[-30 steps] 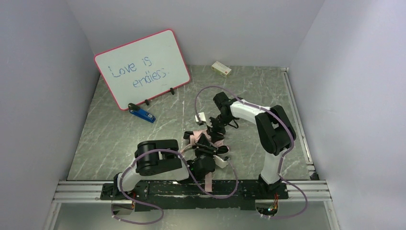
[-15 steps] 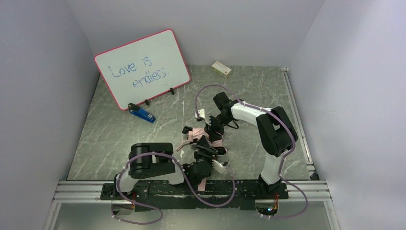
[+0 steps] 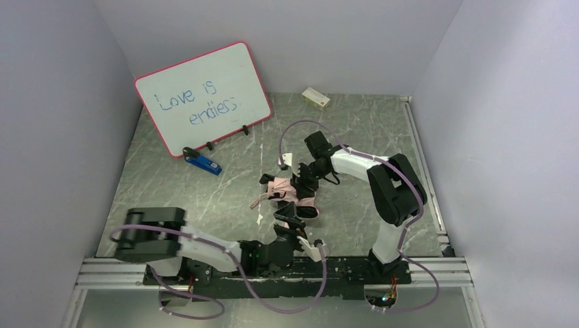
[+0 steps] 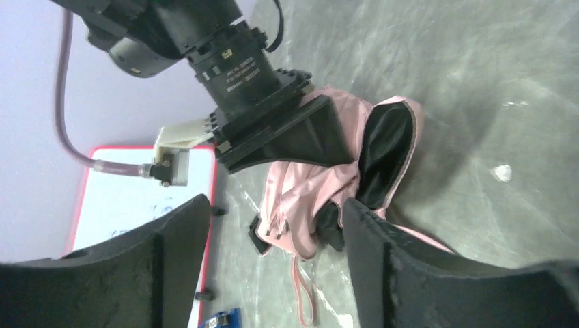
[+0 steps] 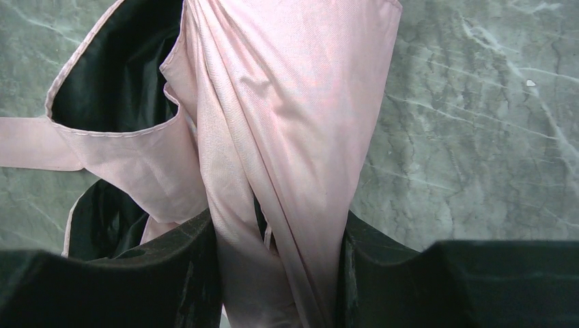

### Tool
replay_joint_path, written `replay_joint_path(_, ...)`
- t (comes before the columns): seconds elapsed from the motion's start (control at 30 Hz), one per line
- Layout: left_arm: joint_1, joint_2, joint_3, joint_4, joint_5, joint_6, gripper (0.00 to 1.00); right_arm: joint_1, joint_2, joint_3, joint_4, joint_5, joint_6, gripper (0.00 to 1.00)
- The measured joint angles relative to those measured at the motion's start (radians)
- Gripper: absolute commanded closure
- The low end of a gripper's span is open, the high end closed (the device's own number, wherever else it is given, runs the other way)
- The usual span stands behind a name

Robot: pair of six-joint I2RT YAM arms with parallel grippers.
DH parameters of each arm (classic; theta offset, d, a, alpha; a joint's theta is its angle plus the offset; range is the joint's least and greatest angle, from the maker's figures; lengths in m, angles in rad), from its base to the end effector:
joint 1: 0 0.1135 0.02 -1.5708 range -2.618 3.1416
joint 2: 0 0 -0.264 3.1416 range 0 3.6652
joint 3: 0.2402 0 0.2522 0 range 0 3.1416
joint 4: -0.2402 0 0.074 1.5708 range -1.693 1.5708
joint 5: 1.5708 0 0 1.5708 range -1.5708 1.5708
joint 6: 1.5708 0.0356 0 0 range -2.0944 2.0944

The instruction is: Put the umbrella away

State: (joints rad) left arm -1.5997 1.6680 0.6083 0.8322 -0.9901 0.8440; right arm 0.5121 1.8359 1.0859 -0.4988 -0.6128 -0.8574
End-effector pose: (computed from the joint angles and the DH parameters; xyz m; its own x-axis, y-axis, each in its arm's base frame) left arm 0.0208 -0.3096 0.1708 0.4317 0.7464 -0.5064 0.3752 0.3620 0.8534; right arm 0.2880 0.1854 0.1474 -0.1181 -0.7760 -0.6196 -0.9914 0.0568 0.1177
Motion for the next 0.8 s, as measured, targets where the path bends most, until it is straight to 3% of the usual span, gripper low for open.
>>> replay_joint_path(0.13,0.031,-0.28,0.0,-0.329,0.177,-0.253,0.35,0.005,-0.018,-0.026,0.038,0.016,0.009,0.87)
replay_joint_path(0.23,0.104,-0.513,-0.009,-0.444,0.248,-0.4,0.35,0.019,-0.05,-0.068,0.088,0.053,0.009,1.0)
replay_joint_path(0.4,0.253,-0.779,-0.028,-0.586,0.316,-0.563,0.36,0.066,-0.111,-0.142,0.179,0.15,0.013,1.0)
replay_joint_path(0.57,0.439,-0.828,-0.028,-0.697,0.422,-0.65,0.35,0.136,-0.171,-0.211,0.277,0.285,0.026,1.0)
replay_joint_path(0.8,0.681,-0.711,-0.01,-0.781,0.602,-0.718,0.34,0.238,-0.239,-0.323,0.442,0.487,0.043,1.0)
